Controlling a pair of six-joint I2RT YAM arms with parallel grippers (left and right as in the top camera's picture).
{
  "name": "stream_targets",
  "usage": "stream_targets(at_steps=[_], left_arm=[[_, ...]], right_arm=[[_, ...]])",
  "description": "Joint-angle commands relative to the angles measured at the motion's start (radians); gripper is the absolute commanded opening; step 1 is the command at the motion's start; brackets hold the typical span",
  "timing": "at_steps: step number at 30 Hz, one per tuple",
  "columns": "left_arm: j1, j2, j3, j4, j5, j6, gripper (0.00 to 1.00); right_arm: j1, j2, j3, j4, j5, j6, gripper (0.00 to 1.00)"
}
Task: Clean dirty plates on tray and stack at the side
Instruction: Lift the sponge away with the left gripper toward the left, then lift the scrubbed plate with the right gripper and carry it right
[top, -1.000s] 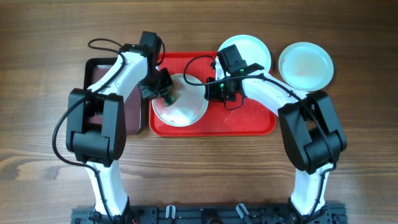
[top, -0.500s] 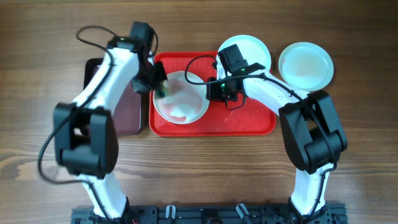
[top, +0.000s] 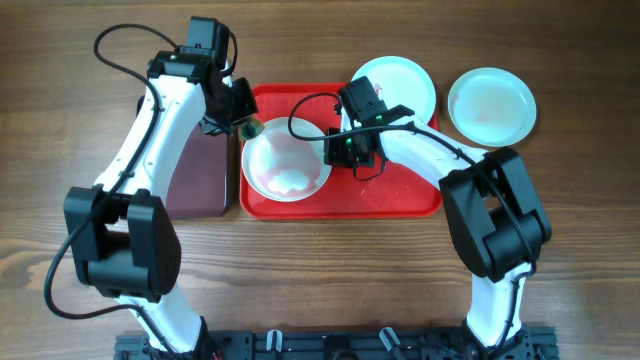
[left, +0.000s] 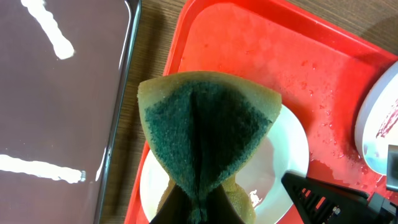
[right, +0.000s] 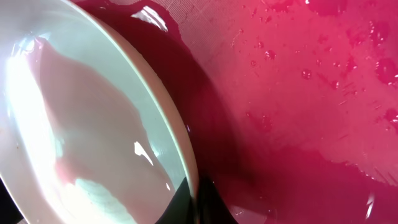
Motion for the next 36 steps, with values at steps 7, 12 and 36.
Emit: stream_targets(at_steps=[7,12,36], left_arm=[[0.000,-0.003,0.005,-0.030,-0.001,0.019,0.04],[-0.005,-0.003,0.005,-0.031,0.000,0.019,0.04],[-0.033,-0.002,0.005,-0.026,-0.001,0.019,0.04]], right_arm=[[-0.009,-0.164,-0.006,-0.155,0.170,-0.057,0.04],[-0.006,-0.314,-0.006,-0.277,0.411,-0.072,0.04],[0.367,-0.373,0.033,-0.319,1.360,-0.077,0.04]])
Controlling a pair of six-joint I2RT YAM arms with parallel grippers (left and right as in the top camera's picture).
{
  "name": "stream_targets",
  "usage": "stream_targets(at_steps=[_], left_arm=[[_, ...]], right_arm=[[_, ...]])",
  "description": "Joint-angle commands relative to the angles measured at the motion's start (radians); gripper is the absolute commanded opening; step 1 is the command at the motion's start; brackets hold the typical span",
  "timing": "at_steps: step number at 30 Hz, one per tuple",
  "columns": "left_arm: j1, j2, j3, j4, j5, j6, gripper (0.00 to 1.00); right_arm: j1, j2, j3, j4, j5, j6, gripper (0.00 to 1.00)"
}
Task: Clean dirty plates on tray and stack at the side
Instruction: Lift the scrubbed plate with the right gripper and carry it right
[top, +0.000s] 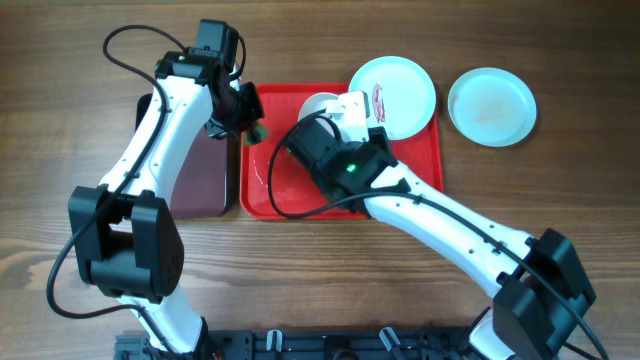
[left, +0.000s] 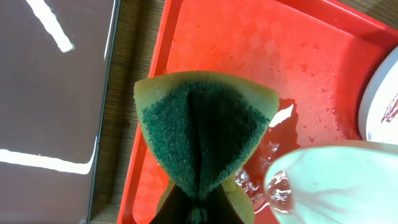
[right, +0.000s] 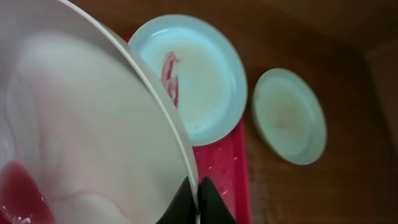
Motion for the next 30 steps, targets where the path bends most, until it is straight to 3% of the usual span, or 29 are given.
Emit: stream_targets(at_steps=[1,8,12,20,24,30], left_arm=[[-0.003,-0.002,0.005,0.004,-0.001,0.019,0.04],[-0.003,-0.002,0.005,0.004,-0.002,0.019,0.04],[-0.003,-0.002,0.004,0.003,-0.001,0.019,0.04],[-0.003,-0.002,0.004,0.003,-0.001,0.019,0.04],[-0.003,-0.002,0.004,0.003,-0.001,0.019,0.04],[-0.003,-0.002,0.004,0.003,-0.001,0.018,0.04]], right_arm=[[0.038,-0.025,0.035,0.006,0.201,-0.024,0.04],[0.122,-0.025,0.035,0.100,0.420,-0.147,0.04],[0.140,-0.025,0.035,0.177,0.443,-0.258,0.04],[0.142,-0.025,0.035,0.206,0.452,-0.275,0.04],[0.142,-0.025,0.035,0.249,0.570,-0.344,0.04],[0.142,-0.025,0.034,0.207,0.298,-0.469,0.04]])
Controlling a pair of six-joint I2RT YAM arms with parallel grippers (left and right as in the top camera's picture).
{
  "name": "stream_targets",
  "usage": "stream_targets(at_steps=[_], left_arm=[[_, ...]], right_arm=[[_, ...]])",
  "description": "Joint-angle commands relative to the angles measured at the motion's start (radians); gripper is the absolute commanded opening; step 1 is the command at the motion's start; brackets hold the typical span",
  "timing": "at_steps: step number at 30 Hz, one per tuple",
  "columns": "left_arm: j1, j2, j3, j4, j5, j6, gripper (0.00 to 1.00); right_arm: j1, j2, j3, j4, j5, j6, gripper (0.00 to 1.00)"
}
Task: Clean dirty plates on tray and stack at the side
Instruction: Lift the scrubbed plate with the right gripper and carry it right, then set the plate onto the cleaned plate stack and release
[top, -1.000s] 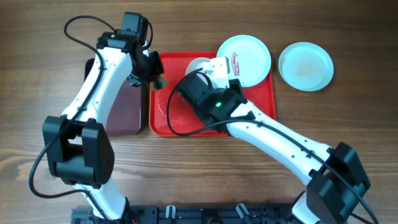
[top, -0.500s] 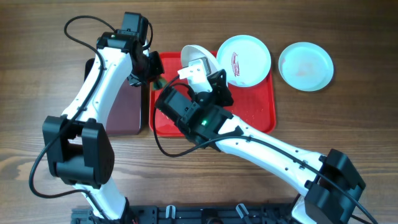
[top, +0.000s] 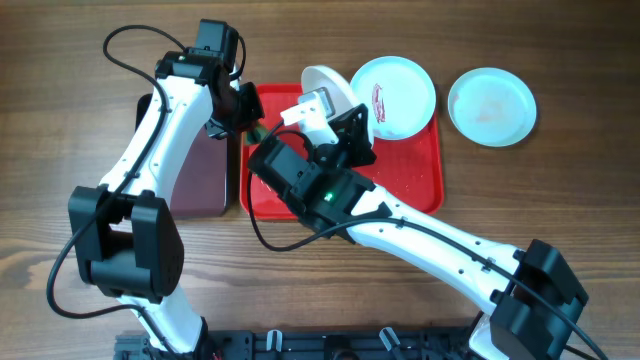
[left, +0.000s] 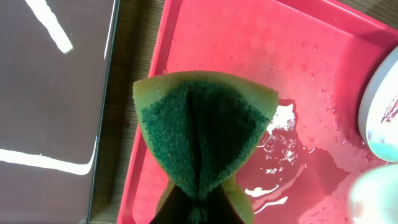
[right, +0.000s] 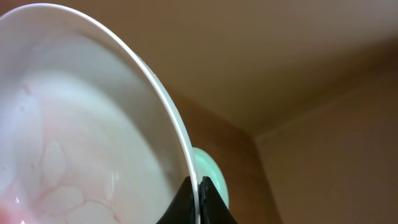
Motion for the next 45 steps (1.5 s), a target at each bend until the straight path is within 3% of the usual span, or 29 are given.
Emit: stream_targets(at_steps=[1,4,7,11,14,18,23,26,30,36,40,45], left_arm=[[-0.003,-0.002,0.004,0.002,-0.001,0.012,0.04],[-0.003,-0.002,0.004,0.003,-0.001,-0.007,0.04],[-0.003,-0.002,0.004,0.003,-0.001,-0.007,0.04],[-0.003,-0.002,0.004,0.003,-0.001,-0.007,0.04],[-0.003,-0.002,0.004,0.003,-0.002,-0.007,0.04],[-0.003,-0.002,0.004,0.003,-0.001,-0.007,0.04],[-0.003,-0.002,0.004,0.003,-0.002,-0.006,0.04],[-0.003,-0.002,0.004,0.003,-0.002,-0.007,0.04],[-0.003,-0.002,0.004,0.003,-0.002,-0.007,0.04],[-0.003,-0.002,0.003,0.007,-0.002,-0.007,0.04],[-0.003,-0.002,0.003,0.007,-0.002,-0.007,0.04],[-0.003,-0.002,0.003,0.022,-0.002,-0.007,0.04]], right_arm=[[0.002,-0.024,0.028,-0.042,-0.106,-0.068,0.04],[-0.019,-0.026,0.028,-0.037,-0.018,-0.043,0.04],[-0.012,-0.026,0.028,-0.072,-0.256,-0.044,0.04],[-0.043,-0.039,0.028,-0.140,-0.217,0.065,0.04],[-0.089,-0.056,0.028,-0.143,-0.623,0.087,0.04],[-0.233,-0.076,0.028,-0.151,-0.977,0.164,0.04],[-0.562,-0.120,0.028,-0.154,-1.323,0.163,0.04],[-0.747,-0.121,0.027,-0.163,-1.434,0.169,0.04],[-0.996,-0.119,0.022,-0.174,-1.453,0.201,0.04],[-1.258,-0.074,-0.006,-0.148,-1.429,0.220,0.04],[-1.363,-0.015,-0.006,-0.122,-1.378,0.249,0.04],[-1.380,0.093,-0.006,-0.081,-1.382,0.249,0.04]])
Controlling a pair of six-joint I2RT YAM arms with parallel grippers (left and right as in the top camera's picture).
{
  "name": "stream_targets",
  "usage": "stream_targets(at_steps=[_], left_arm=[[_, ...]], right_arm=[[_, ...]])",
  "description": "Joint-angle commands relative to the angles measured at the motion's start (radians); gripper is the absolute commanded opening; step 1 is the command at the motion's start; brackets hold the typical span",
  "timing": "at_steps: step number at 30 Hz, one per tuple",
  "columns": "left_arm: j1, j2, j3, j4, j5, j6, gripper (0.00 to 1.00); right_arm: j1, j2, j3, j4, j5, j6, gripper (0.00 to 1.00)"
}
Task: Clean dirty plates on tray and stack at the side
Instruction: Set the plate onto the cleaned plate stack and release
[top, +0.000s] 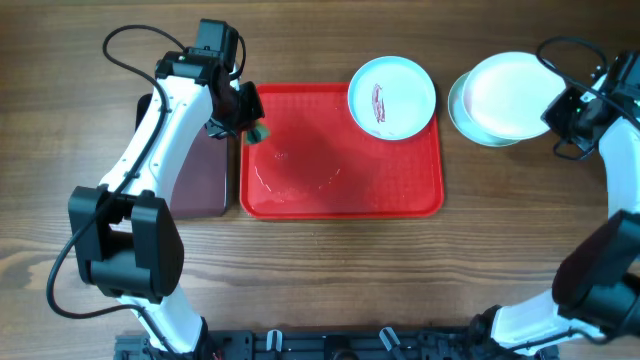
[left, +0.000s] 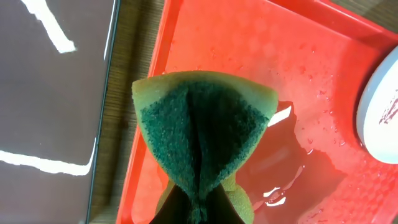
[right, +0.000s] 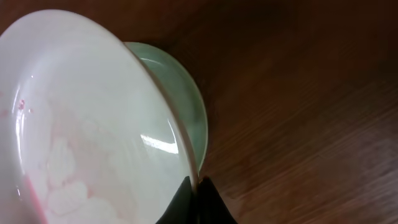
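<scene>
My right gripper (top: 562, 110) is shut on the rim of a white plate (top: 508, 92), faintly pink-stained (right: 81, 130). It holds the plate tilted over a pale green plate (right: 189, 102) on the table right of the tray. A dirty plate (top: 392, 97) with a red smear sits on the red tray's (top: 400, 190) back right corner. My left gripper (left: 198, 208) is shut on a folded green sponge (left: 202, 137) above the tray's left edge.
A dark brown pan (top: 200, 175) lies just left of the tray. Water is pooled on the tray's left half (left: 280, 180). The left arm's cable loops over the back left of the table.
My right gripper has moved with the white plate from above the tray's back edge to the far right, over the pale green plate. The left gripper and sponge have not moved.
The white plate lay on the tray's left with my right gripper on its rim and the sponge above it. Then it was lifted and tipped, with water on the tray. Then it stood steeply over the tray's back. Now it is over the green side plate.
</scene>
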Motion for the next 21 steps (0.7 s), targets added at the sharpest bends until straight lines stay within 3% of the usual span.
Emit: stream_targets(at_steps=[1,5,7,10,14,21], left_arm=[[-0.003,-0.002,0.003,0.015,-0.002,-0.002,0.04],[-0.003,-0.002,0.003,0.016,-0.002,-0.002,0.04],[-0.003,-0.002,0.003,0.016,-0.002,-0.002,0.04],[-0.003,-0.002,0.003,0.023,-0.002,-0.003,0.04],[-0.003,-0.002,0.003,0.023,-0.001,-0.003,0.04],[-0.003,-0.002,0.003,0.023,-0.001,-0.003,0.04]], right_arm=[[0.006,0.082,-0.009,0.021,0.002,0.018,0.04],[0.006,0.156,-0.009,0.057,0.003,0.035,0.05],[0.008,0.172,-0.009,0.091,-0.036,0.031,0.35],[0.018,0.171,-0.005,0.178,-0.189,-0.025,0.56],[0.071,0.164,0.030,0.193,-0.231,-0.022,0.59],[0.319,0.143,0.031,0.129,-0.169,-0.019,0.48]])
